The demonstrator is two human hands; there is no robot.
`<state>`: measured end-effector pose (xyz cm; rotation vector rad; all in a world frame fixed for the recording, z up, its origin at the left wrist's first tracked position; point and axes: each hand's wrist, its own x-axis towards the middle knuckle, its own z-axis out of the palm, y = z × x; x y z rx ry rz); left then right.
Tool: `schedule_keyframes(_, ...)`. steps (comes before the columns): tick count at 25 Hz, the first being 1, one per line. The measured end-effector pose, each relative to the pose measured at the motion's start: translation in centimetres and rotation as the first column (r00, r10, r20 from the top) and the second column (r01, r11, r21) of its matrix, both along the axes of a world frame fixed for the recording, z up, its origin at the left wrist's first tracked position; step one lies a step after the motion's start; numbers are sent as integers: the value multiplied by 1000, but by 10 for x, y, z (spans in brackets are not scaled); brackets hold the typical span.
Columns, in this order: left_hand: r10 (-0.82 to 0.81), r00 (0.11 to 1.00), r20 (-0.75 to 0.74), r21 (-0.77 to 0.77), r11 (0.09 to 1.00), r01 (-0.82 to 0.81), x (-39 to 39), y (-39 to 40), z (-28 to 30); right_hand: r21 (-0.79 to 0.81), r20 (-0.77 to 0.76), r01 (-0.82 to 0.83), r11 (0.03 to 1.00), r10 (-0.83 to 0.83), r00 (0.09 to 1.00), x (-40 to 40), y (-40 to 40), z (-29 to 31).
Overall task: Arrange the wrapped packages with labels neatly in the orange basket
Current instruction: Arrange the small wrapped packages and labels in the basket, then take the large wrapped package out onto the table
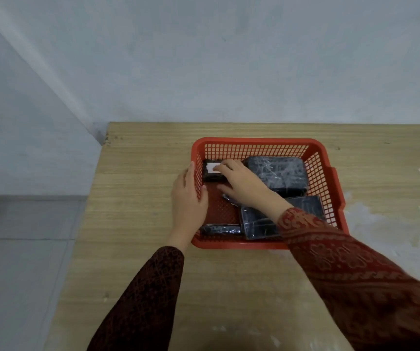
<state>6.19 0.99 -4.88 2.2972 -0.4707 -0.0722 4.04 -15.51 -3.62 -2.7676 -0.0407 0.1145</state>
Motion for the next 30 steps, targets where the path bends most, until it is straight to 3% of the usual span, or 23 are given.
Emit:
schedule_keyframes(3, -18, 994, 105, 16, 1000, 16, -24, 16, 8, 27, 61, -80, 996, 79, 995, -65, -30, 10)
schedule_keyframes(9, -261, 946, 192, 141, 961, 236, -100, 29, -5, -220, -262, -51, 974, -9, 965, -138, -81, -8)
schedule_keyframes(14, -284, 934, 215, 270, 937, 223, -106, 32, -15, -199, -85, 13, 980, -31, 996, -138, -68, 14)
schedule_keyframes(17, -278, 924, 262, 252, 944, 212, -107, 30, -18, -167, 140, 49, 985, -26, 990, -162, -49, 30)
schedule_keyframes(19, -271, 918, 290, 222, 952, 211, -107, 30, -21, -142, 199, 56, 988, -27, 980, -190, -35, 30)
schedule_keyframes(25, -284, 898, 337, 233, 949, 213, -105, 31, -27, -84, -4, 14, 996, -15, 1000, -277, 9, -14)
schedule_keyframes(30, -276, 904, 327, 230, 951, 208, -105, 32, -25, -97, -173, 50, 994, -66, 983, -287, 18, -33)
